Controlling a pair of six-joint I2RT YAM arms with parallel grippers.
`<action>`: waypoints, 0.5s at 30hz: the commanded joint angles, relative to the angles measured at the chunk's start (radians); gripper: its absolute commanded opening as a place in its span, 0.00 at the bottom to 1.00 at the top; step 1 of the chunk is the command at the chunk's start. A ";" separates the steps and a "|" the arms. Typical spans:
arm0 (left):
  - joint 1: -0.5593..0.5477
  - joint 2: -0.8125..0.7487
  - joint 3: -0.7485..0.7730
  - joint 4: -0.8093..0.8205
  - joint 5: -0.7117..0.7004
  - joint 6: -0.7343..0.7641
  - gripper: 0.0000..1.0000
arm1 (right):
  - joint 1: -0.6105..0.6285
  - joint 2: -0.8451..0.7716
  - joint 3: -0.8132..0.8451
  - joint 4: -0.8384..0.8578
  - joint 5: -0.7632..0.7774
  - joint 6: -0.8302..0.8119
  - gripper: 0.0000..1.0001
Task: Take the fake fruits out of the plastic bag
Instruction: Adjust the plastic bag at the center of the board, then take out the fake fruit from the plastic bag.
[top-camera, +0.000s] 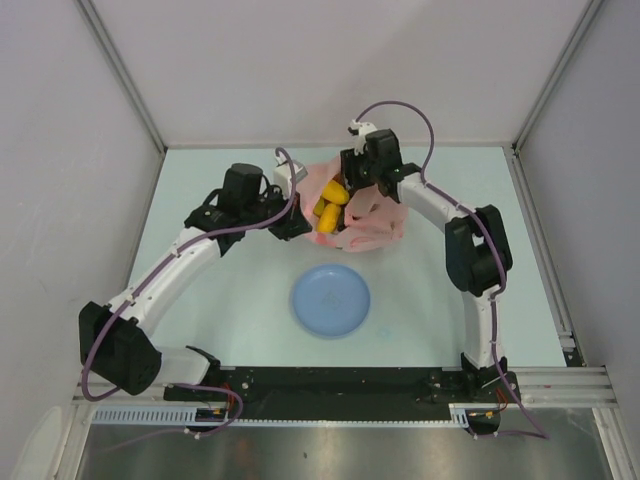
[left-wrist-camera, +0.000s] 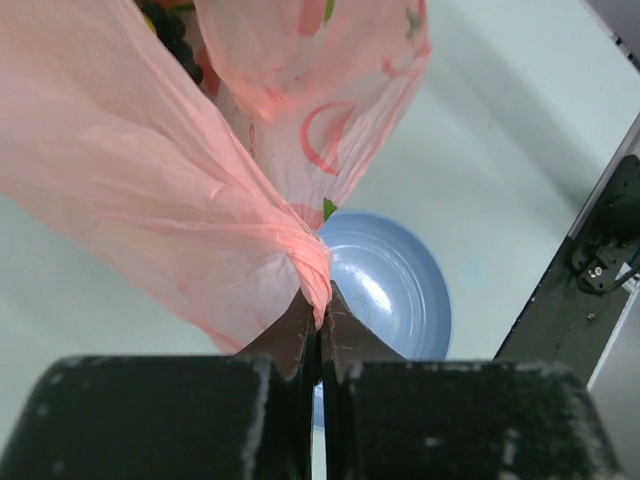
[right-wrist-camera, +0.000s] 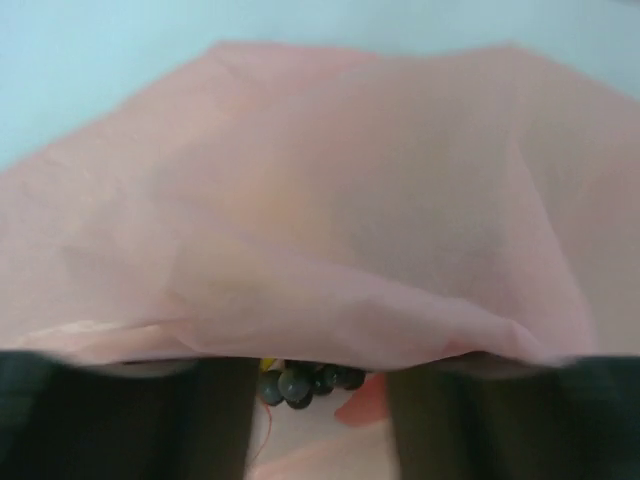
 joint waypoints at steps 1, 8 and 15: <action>0.002 -0.033 -0.025 0.007 -0.016 0.056 0.00 | -0.022 0.046 0.085 0.061 -0.175 -0.072 0.63; 0.004 0.002 0.000 0.033 -0.021 0.058 0.00 | 0.018 0.123 0.141 -0.007 -0.260 -0.235 0.84; 0.016 0.022 0.026 0.032 -0.029 0.058 0.01 | 0.035 0.204 0.208 -0.028 -0.194 -0.353 0.88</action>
